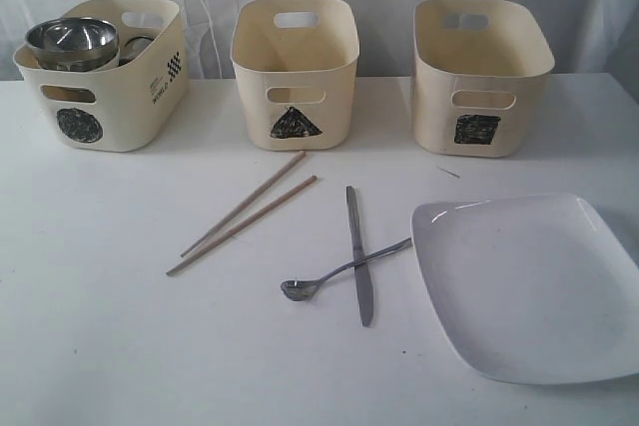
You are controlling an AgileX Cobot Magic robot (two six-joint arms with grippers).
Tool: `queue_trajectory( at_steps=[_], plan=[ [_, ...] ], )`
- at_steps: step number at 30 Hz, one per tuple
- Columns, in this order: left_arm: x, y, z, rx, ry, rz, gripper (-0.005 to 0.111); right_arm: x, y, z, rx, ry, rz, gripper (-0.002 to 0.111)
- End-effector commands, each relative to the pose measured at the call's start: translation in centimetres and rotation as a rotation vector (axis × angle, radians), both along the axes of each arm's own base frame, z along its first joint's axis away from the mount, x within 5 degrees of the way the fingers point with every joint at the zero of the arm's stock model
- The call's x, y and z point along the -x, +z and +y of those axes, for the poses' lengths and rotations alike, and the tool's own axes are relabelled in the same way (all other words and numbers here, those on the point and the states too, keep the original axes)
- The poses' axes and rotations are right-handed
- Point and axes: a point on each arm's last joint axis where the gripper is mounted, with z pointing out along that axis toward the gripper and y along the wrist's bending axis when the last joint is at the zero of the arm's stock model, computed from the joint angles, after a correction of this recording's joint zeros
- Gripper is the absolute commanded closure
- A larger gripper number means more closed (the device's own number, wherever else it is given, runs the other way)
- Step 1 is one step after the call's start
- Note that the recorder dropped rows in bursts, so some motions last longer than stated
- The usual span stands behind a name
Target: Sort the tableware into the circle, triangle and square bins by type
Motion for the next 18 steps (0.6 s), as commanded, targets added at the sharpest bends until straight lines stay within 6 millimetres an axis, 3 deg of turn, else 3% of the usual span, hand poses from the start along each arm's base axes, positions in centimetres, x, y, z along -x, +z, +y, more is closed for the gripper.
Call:
queue_trajectory(
  at_steps=[1,18],
  plan=[
    [0.01,-0.15,0.11,-0.019,0.008,0.002,0.107,0.02,0.02,-0.04,0.003,-0.006,-0.011,0.108],
    [0.19,-1.07,-0.18,-0.011,-0.024,0.106,0.107,0.02,0.02,-0.04,0.003,-0.006,-0.011,0.108]
  ],
)
